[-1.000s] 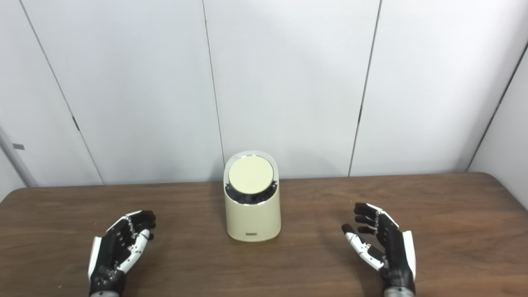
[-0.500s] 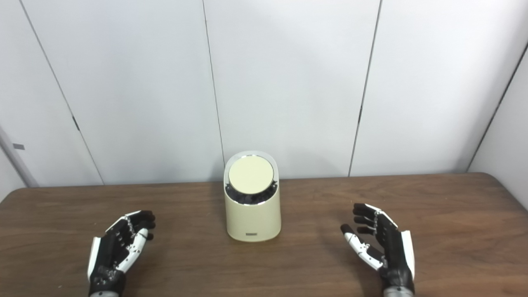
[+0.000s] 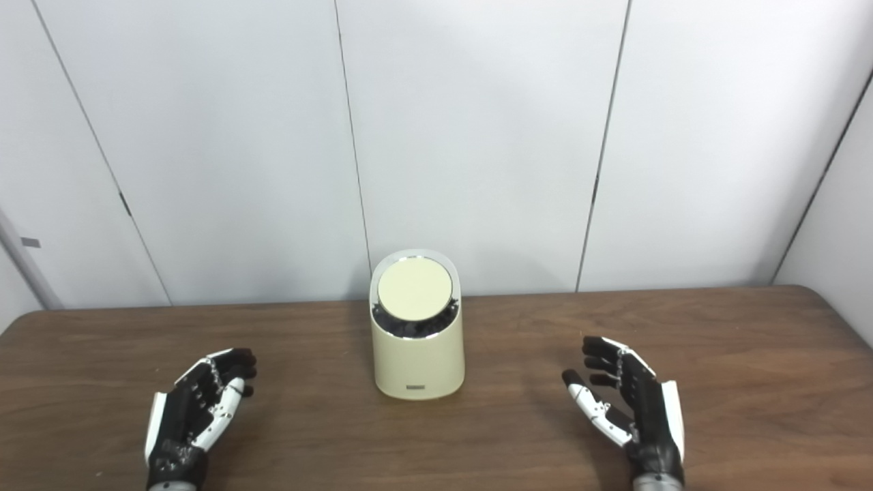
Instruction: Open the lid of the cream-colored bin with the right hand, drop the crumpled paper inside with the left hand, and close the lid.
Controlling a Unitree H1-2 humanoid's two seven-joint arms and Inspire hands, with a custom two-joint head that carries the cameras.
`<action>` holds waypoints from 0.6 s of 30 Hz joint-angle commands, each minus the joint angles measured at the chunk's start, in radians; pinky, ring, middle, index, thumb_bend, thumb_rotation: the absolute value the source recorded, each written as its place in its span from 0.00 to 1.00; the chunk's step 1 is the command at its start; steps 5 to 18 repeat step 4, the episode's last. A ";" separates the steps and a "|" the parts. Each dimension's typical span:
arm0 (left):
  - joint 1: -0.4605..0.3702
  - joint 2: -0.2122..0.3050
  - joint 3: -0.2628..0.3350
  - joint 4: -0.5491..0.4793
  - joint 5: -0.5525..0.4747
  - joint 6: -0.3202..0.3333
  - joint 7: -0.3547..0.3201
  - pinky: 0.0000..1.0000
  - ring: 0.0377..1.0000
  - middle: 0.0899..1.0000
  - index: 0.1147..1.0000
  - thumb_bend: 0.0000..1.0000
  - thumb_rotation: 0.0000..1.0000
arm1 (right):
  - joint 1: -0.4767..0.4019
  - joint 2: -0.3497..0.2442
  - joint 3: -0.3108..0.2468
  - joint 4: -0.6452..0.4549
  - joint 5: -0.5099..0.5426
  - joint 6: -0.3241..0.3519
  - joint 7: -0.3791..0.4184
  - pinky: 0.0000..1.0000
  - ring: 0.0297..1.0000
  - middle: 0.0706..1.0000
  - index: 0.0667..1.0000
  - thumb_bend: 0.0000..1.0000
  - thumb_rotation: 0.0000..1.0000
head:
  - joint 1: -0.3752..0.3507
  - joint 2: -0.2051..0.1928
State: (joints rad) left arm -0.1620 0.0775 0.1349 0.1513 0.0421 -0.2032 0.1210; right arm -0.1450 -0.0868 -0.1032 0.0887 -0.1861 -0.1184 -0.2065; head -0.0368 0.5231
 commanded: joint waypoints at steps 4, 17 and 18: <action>0.010 0.007 -0.001 0.015 0.009 -0.003 0.005 0.59 0.66 0.65 0.60 0.25 0.28 | 0.012 -0.002 0.005 0.014 -0.009 0.006 -0.001 0.63 0.69 0.69 0.67 0.29 0.25 | 0.000 0.002; 0.010 0.007 -0.001 0.015 0.009 -0.003 0.005 0.59 0.66 0.65 0.60 0.25 0.28 | 0.012 -0.002 0.005 0.014 -0.009 0.006 -0.001 0.63 0.69 0.69 0.67 0.29 0.25 | 0.000 0.002; 0.010 0.007 -0.001 0.015 0.009 -0.003 0.005 0.59 0.66 0.65 0.60 0.25 0.28 | 0.012 -0.002 0.005 0.014 -0.009 0.006 -0.001 0.63 0.69 0.69 0.67 0.29 0.25 | 0.000 0.002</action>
